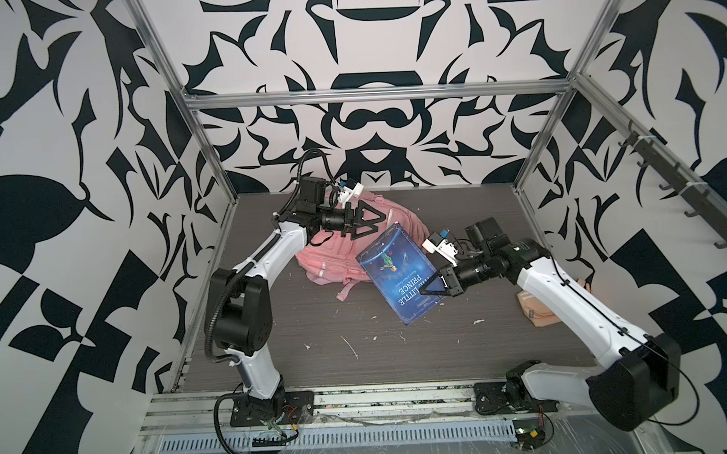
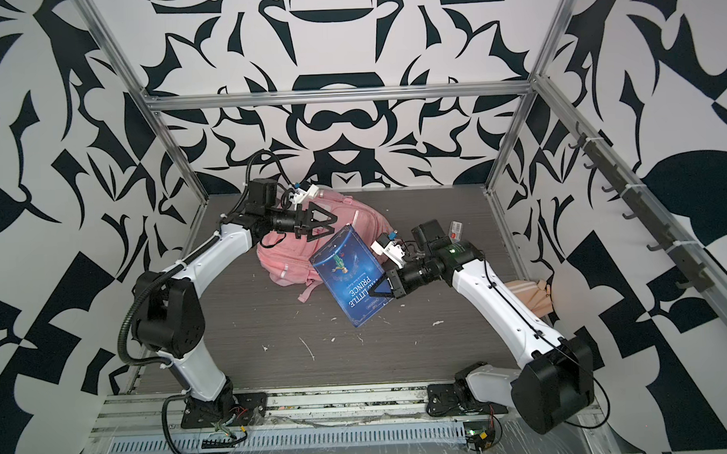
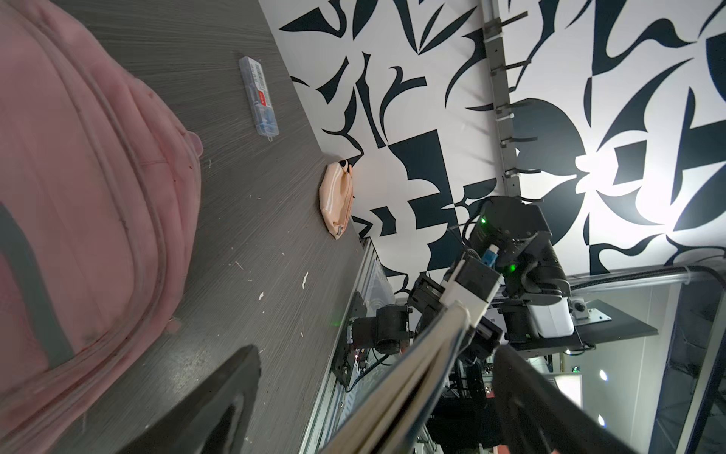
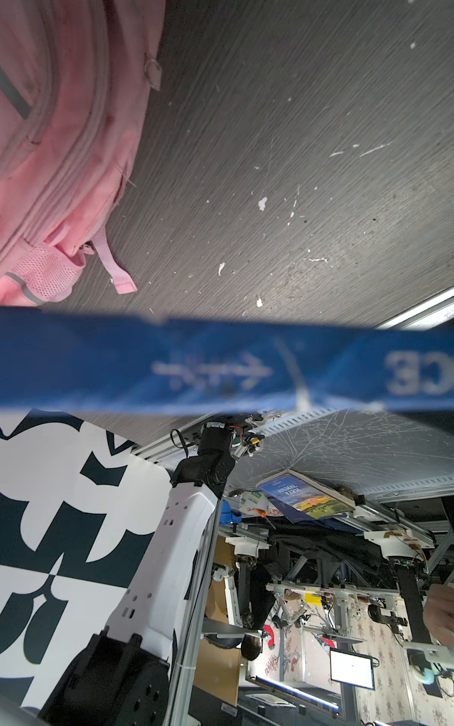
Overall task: Pack the student bag
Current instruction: 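Carry the blue book aside with the right gripper while the left releases it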
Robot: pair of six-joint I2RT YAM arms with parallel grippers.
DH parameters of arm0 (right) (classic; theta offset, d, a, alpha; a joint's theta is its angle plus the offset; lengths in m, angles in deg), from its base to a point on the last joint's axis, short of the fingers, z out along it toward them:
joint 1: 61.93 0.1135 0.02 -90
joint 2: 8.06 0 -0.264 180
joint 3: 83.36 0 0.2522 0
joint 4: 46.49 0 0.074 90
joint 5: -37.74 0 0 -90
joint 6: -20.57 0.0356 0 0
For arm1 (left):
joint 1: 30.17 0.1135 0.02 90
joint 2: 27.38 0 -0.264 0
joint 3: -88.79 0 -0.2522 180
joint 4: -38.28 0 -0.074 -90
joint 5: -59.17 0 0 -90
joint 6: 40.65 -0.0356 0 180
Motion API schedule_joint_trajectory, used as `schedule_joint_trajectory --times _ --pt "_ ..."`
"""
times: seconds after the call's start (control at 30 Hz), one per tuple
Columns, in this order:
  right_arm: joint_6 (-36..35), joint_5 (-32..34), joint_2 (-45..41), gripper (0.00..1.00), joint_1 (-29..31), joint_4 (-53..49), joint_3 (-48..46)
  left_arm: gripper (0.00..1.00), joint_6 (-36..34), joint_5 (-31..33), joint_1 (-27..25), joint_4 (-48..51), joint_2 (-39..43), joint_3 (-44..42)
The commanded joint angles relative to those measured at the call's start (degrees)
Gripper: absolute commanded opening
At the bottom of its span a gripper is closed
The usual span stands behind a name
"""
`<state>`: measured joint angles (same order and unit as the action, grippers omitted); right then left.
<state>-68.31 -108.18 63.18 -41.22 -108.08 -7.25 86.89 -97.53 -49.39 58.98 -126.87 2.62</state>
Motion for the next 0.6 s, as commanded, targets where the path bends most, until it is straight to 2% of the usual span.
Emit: schedule_joint_trajectory --times 0.0,0.07,0.17,0.3,0.57 --pt "-1.67 -4.65 -3.04 0.0 -0.8 0.81 0.35 0.95 1.48 -3.06 -0.16 -4.54 2.99 -2.47" --pt "-0.93 -5.88 -3.52 0.0 -1.11 1.61 0.32 0.96 -3.07 -2.73 -1.43 0.86 3.42 -1.83" --pt "-0.57 -7.2 -3.12 0.0 -1.11 2.14 0.21 0.96 -13.11 -0.63 -2.7 15.09 2.49 2.1" --pt "0.98 -8.69 -3.28 0.0 -1.11 3.59 -0.16 0.96 -13.59 -0.26 -3.31 15.47 2.37 2.35" --pt "-0.42 -6.95 -3.16 0.0 -1.11 2.26 0.9 0.95 -12.94 -4.38 -6.18 18.1 1.4 4.67"
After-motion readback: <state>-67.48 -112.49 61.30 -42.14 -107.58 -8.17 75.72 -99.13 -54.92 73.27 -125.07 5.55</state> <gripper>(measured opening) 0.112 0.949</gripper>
